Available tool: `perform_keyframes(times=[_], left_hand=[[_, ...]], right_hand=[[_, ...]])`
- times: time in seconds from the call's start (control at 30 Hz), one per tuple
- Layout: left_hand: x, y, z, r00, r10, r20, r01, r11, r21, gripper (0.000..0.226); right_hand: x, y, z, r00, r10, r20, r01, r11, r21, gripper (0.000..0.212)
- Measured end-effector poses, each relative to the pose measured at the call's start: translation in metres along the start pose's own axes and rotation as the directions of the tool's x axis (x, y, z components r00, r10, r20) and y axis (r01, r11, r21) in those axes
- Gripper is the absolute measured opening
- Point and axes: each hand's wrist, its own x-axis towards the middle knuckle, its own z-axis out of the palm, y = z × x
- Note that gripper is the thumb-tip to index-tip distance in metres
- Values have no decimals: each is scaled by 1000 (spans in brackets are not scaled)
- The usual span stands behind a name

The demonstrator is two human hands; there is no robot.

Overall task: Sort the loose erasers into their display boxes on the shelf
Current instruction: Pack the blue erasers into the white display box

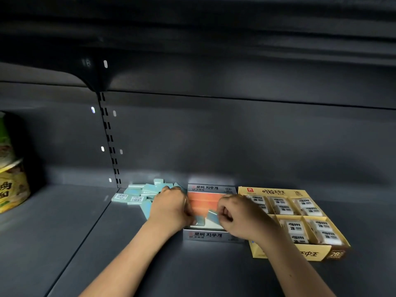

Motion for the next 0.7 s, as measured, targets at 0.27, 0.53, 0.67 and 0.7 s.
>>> perform_keyframes(times=[0.27,0.53,0.67,0.7], left_hand=[[-5,0,-3,999,32,-30,-32,999,-23,20],[-8,0,-7,998,57,-38,-59,997,-51,13],[-7,-1,-7,997,66,-34,-67,996,-55,13],[-6,-1,-6,997,67,-33,-69,997,-47,14]], right_hand=[[5,-2,4,995,97,35,-96,995,-25,15],[1,1,1,997,75,4,-76,996,38,25],[-3,2,-3,998,47,49,-49,997,57,9],[-2,2,-4,997,39,62,-44,996,74,9]])
